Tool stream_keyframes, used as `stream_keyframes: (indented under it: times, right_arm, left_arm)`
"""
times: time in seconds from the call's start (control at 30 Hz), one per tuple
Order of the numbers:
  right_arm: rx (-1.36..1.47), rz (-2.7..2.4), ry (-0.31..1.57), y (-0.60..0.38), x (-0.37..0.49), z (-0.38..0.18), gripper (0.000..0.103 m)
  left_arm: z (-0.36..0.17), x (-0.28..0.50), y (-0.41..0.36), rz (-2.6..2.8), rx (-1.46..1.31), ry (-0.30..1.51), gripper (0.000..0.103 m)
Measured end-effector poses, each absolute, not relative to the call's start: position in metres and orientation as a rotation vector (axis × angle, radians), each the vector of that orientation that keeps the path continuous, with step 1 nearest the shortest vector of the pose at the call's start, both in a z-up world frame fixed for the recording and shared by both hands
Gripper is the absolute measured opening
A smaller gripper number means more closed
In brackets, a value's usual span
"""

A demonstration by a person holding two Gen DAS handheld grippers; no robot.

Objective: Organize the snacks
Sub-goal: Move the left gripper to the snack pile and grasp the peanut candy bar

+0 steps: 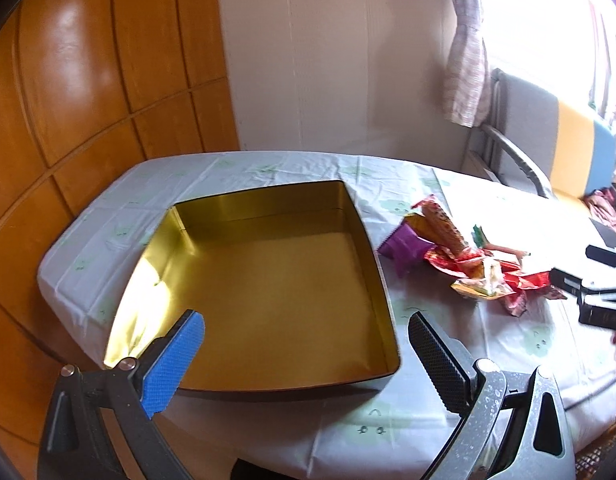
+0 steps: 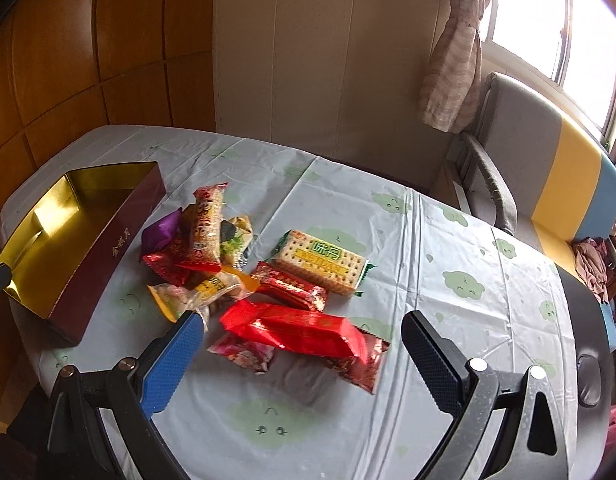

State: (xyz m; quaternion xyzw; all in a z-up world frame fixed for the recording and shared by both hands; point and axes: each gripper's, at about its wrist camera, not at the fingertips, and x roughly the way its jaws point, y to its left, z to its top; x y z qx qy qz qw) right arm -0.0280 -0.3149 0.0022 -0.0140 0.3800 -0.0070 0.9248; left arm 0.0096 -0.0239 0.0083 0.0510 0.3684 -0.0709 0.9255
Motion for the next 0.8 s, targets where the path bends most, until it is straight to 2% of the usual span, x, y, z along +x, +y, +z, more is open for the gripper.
stream_keyframes:
  times: [0.07,0.17,0.27,0.4,0.47,0.8]
  right_arm:
    - [-0.035,-0.019,0.789,-0.330,-0.024,-0.002,0.100]
    - [-0.012,-0.035,0.808,-0.353,-0.019,-0.010,0.100]
    - [0.073,-0.051,0.818,-0.374,-0.018,-0.020,0.100]
    - [0.137,-0.047,0.834,-0.382,-0.014,-0.023,0.100]
    - [0.140,-0.041,0.832,-0.382,-0.014,-0.023,0.100]
    - [0.169,-0.017,0.816,-0.380,-0.015,-0.019,0.100]
  left_arm:
    - [0.007,0.013,-0.031,-0.174,0.114,0.766,0.101]
    - [0.006,0.021,-0.044,-0.239,0.124,0.793,0.088]
    - [0.006,0.033,-0.056,-0.302,0.106,0.840,0.083]
    - [0.004,0.053,-0.078,-0.351,0.103,0.896,0.066]
    - [0.003,0.062,-0.088,-0.369,0.112,0.908,0.062]
    - [-0.002,0.085,-0.144,-0.379,0.240,0.875,0.062]
